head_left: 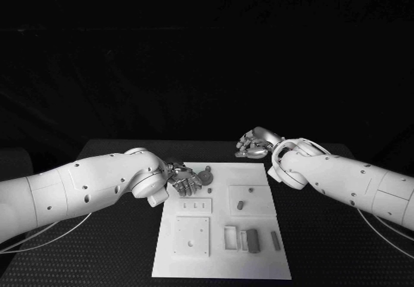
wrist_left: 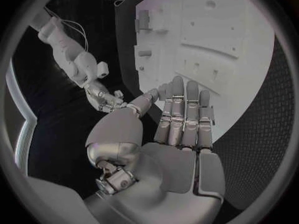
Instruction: Assemble the parts on the task board
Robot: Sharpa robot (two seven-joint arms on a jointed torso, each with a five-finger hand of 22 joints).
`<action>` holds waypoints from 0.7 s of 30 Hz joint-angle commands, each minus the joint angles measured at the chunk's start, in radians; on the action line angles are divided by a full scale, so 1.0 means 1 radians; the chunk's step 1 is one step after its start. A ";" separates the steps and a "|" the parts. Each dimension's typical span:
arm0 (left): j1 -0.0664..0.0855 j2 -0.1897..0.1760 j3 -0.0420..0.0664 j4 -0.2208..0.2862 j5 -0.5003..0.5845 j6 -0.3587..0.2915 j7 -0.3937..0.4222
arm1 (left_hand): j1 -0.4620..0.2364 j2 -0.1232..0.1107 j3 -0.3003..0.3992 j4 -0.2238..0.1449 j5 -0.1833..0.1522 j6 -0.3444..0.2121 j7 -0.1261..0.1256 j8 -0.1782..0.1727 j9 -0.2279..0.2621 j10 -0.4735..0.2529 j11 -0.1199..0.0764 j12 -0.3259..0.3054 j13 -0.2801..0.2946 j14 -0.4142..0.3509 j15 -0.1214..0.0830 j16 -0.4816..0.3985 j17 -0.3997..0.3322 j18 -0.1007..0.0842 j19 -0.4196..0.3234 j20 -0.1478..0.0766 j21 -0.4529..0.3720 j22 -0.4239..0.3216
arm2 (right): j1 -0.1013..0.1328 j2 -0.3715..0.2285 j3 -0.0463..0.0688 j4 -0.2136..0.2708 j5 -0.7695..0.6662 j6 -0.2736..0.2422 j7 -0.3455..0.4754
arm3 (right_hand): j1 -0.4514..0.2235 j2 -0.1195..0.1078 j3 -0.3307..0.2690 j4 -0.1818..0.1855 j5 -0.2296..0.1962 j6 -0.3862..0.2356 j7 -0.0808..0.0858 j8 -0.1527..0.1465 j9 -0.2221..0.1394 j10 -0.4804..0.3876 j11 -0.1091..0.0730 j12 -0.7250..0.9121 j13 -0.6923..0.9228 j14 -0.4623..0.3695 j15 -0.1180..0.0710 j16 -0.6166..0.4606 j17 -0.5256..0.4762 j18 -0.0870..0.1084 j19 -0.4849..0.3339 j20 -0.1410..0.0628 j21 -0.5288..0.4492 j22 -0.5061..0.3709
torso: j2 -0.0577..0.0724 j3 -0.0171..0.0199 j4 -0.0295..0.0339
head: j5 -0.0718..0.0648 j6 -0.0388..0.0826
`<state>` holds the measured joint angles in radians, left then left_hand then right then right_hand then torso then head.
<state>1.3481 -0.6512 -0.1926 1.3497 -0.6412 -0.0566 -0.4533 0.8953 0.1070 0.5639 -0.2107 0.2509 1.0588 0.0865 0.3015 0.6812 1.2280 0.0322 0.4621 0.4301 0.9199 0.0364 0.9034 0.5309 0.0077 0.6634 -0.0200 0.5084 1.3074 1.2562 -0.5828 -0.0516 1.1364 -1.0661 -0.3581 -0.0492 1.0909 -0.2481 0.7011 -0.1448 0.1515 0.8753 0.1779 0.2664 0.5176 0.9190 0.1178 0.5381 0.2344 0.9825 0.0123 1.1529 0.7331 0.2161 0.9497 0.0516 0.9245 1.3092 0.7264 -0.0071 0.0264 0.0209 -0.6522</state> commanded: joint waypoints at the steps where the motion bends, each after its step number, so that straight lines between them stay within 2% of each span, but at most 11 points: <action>1: 0.000 0.004 0.000 0.013 -0.125 -0.013 -0.084 | -0.009 -0.008 0.000 -0.019 0.031 0.018 -0.008 0.003 0.010 0.069 -0.044 0.017 0.007 0.044 -0.021 0.012 -0.002 0.012 0.037 -0.021 0.019 0.021 | 0.007 0.000 0.006 -0.024 0.174 -0.040 0.084 | 0.003 0.011 0.005 -0.004 0.007 0.002 0.001 0.003 0.000 0.005 0.001 0.003 -0.003 0.000 -0.002 -0.007 -0.007 0.046 -0.007 0.005 -0.008 0.003 | 0.001 0.0004 0.0000 | 0.000 -0.001; 3: 0.000 0.005 -0.003 0.018 -0.131 -0.009 -0.094 | -0.015 -0.007 0.000 -0.027 0.040 0.020 -0.010 0.002 0.013 0.080 -0.048 0.018 0.007 0.057 -0.027 0.012 -0.004 0.010 0.047 -0.029 0.025 0.021 | 0.012 0.002 0.009 -0.043 0.253 -0.067 0.117 | 0.008 0.015 0.010 -0.009 0.002 0.002 0.001 0.004 0.000 0.006 0.002 0.004 -0.006 -0.004 -0.001 -0.009 -0.015 0.046 -0.012 0.008 -0.012 0.003 | 0.000 0.0005 -0.0019 | 0.000 -0.005; 5: 0.001 0.000 -0.024 0.027 -0.135 0.001 -0.097 | -0.020 -0.007 0.000 -0.033 0.044 0.024 -0.011 0.002 0.017 0.091 -0.052 0.020 0.008 0.069 -0.032 0.013 -0.006 0.009 0.058 -0.037 0.032 0.021 | 0.020 0.007 0.011 -0.063 0.380 -0.118 0.150 | 0.004 0.017 0.011 -0.009 0.004 0.002 0.001 0.004 0.000 0.007 0.004 0.004 -0.011 -0.019 0.002 -0.017 -0.026 0.046 -0.026 0.016 -0.022 0.002 | 0.000 0.0010 -0.0027 | 0.000 -0.006; 6: 0.001 -0.001 -0.026 0.027 -0.139 0.002 -0.099 | -0.021 -0.007 0.001 -0.034 0.044 0.025 -0.012 0.001 0.018 0.094 -0.053 0.020 0.009 0.072 -0.034 0.013 -0.006 0.008 0.060 -0.039 0.033 0.021 | 0.021 0.009 0.011 -0.070 0.428 -0.128 0.158 | 0.001 0.017 0.010 -0.009 0.006 0.003 0.002 0.004 -0.001 0.007 0.005 0.005 -0.012 -0.022 0.003 -0.018 -0.029 0.046 -0.029 0.018 -0.025 0.001 | 0.000 0.0011 -0.0023 | 0.000 -0.007; 8: 0.001 0.004 -0.026 0.026 -0.170 0.012 -0.105 | -0.024 -0.006 0.001 -0.038 0.046 0.028 -0.013 0.001 0.020 0.104 -0.056 0.024 0.011 0.081 -0.038 0.015 -0.006 0.006 0.067 -0.046 0.039 0.022 | 0.026 0.013 0.016 -0.084 0.506 -0.138 0.170 | -0.019 0.019 -0.018 -0.017 0.053 0.003 0.002 0.006 0.000 0.007 0.007 0.004 -0.018 -0.037 0.006 -0.022 -0.042 0.046 -0.043 0.027 -0.036 0.001 | 0.000 0.0024 -0.0019 | 0.001 -0.008; 11: 0.001 0.011 -0.031 0.028 -0.198 0.010 -0.119 | -0.027 -0.005 0.001 -0.042 0.047 0.030 -0.015 -0.001 0.023 0.113 -0.059 0.029 0.013 0.089 -0.041 0.018 -0.006 0.006 0.070 -0.054 0.045 0.023 | 0.029 0.016 0.021 -0.101 0.560 -0.125 0.190 | -0.038 0.036 -0.039 -0.036 0.073 0.004 0.000 0.009 0.001 0.003 0.014 0.000 -0.032 -0.067 0.015 -0.074 -0.096 0.044 -0.082 0.047 -0.088 -0.019 | 0.000 0.0017 0.0020 | 0.002 -0.013; 12: 0.001 0.012 -0.032 0.028 -0.199 0.013 -0.121 | -0.028 -0.005 0.001 -0.043 0.048 0.032 -0.016 -0.001 0.024 0.116 -0.060 0.031 0.015 0.092 -0.042 0.019 -0.006 0.005 0.072 -0.057 0.048 0.023 | 0.031 0.017 0.021 -0.105 0.576 -0.109 0.199 | -0.043 0.042 -0.043 -0.040 0.080 0.004 -0.004 0.010 0.001 0.002 0.016 -0.002 -0.038 -0.074 0.018 -0.095 -0.116 0.043 -0.094 0.054 -0.108 -0.029 | 0.000 0.0026 0.0021 | 0.003 -0.014; 14: 0.002 0.016 -0.037 0.026 -0.199 0.015 -0.124 | -0.031 -0.004 0.000 -0.047 0.053 0.038 -0.018 0.000 0.028 0.123 -0.064 0.037 0.019 0.100 -0.047 0.026 -0.003 0.002 0.077 -0.063 0.058 0.025 | 0.032 0.017 0.022 -0.104 0.602 -0.093 0.210 | -0.049 0.052 -0.055 -0.052 0.087 0.006 -0.008 0.011 0.000 0.007 0.019 -0.003 -0.052 -0.073 0.022 -0.136 -0.162 0.045 -0.108 0.070 -0.148 -0.051 | 0.000 0.0014 0.0016 | 0.004 -0.018; 18: 0.002 0.023 -0.048 0.023 -0.199 0.010 -0.124 | -0.032 -0.002 0.000 -0.048 0.048 0.039 -0.019 -0.001 0.030 0.124 -0.065 0.040 0.020 0.101 -0.048 0.028 -0.002 -0.001 0.077 -0.066 0.064 0.025 | 0.034 0.019 0.023 -0.105 0.612 -0.063 0.216 | -0.070 0.073 -0.069 -0.065 0.112 0.004 -0.016 0.012 -0.002 0.005 0.020 -0.015 -0.077 -0.101 0.054 -0.252 -0.252 0.039 -0.165 0.100 -0.241 -0.098 | 0.001 0.0013 0.0008 | 0.006 -0.020; 19: 0.002 0.026 -0.048 0.020 -0.199 0.007 -0.124 | -0.034 -0.002 0.000 -0.049 0.054 0.042 -0.020 -0.001 0.033 0.126 -0.066 0.043 0.022 0.103 -0.049 0.031 -0.001 -0.002 0.077 -0.069 0.068 0.025 | 0.034 0.019 0.023 -0.104 0.612 -0.062 0.216 | -0.077 0.077 -0.065 -0.066 0.114 0.003 -0.019 0.012 -0.002 0.001 0.020 -0.024 -0.085 -0.128 0.072 -0.297 -0.277 0.033 -0.198 0.109 -0.281 -0.120 | 0.001 0.0008 0.0007 | 0.006 -0.021; 21: 0.002 0.035 -0.048 0.014 -0.204 0.001 -0.122 | -0.037 -0.001 0.000 -0.050 0.058 0.044 -0.021 -0.001 0.035 0.128 -0.066 0.045 0.023 0.104 -0.050 0.033 -0.001 -0.004 0.076 -0.072 0.071 0.025 | 0.034 0.019 0.023 -0.100 0.614 -0.056 0.218 | -0.077 0.081 -0.070 -0.070 0.113 0.001 -0.018 0.013 -0.003 0.014 0.022 -0.044 -0.104 -0.099 0.079 -0.354 -0.313 0.041 -0.189 0.124 -0.324 -0.155 | 0.001 0.0007 0.0007 | 0.007 -0.023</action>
<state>1.3486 -0.6225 -0.2414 1.3652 -0.8209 -0.0553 -0.5665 0.8572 0.0944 0.5651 -0.2559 0.3029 1.0866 0.0765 0.3013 0.7155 1.2906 0.0230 0.5027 0.4525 1.0187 -0.0142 0.9332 0.5293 0.0076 0.7346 -0.0766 0.5767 1.3073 1.2896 -0.5646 -0.0295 1.0331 -0.5016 -0.4437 0.1304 1.0201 -0.1723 0.6315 -0.2116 0.2635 0.8763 0.1641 0.2752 0.5152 0.9310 0.1415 0.4978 0.1343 0.8768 0.0878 0.8118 0.4274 0.2664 0.7586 0.1683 0.6112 1.1627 0.7270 -0.0053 0.0273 0.0268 -0.6732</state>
